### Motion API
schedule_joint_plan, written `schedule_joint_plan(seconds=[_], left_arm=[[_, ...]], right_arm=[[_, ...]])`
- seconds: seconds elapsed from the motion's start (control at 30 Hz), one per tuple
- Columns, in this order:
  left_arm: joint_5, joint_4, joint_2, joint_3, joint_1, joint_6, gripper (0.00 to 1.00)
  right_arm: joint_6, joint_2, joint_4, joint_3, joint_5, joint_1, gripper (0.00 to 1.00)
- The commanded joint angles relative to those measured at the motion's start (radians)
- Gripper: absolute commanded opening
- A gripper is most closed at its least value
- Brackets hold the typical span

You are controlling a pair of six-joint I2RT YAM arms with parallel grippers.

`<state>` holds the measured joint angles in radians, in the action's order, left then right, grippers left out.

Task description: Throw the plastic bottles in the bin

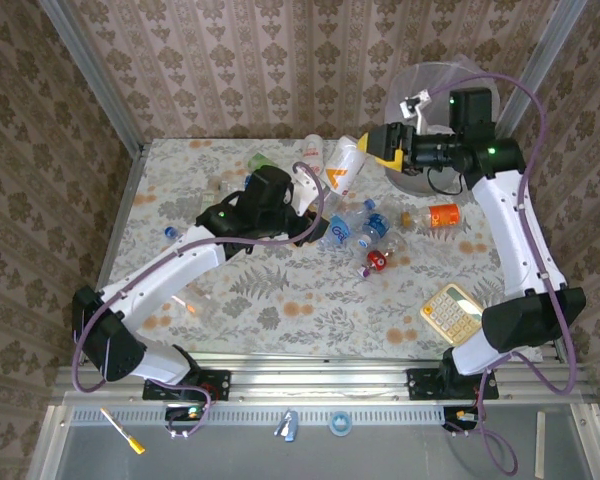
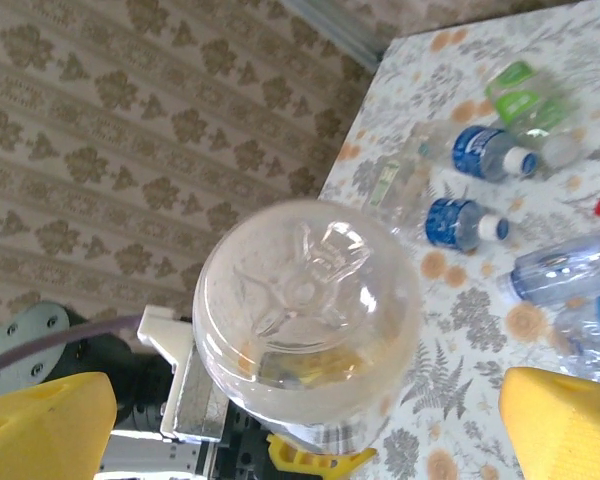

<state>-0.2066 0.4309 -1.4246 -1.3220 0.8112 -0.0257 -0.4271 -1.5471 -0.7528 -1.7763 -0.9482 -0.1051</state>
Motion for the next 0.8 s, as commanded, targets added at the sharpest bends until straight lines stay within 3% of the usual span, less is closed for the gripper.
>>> schedule_joint_plan(seconds=[0.0, 0.37, 0.77], left_arm=[[-0.026, -0.037, 0.013, -0.027, 0.000, 0.026, 0.34], [-0.061, -0.058, 0.005, -0.024, 0.012, 0.024, 0.33], [-0.082, -0.054, -0.008, -0.024, 0.022, 0.021, 0.33]], right_arm=[[0.027, -0.002, -0.025, 0.028, -0.051, -0.019, 1.00], [0.022, -0.020, 0.016, 0.034, -0.070, -0.069, 0.99], [0.017, -0.029, 0.029, 0.033, -0.064, -0.082, 0.89]])
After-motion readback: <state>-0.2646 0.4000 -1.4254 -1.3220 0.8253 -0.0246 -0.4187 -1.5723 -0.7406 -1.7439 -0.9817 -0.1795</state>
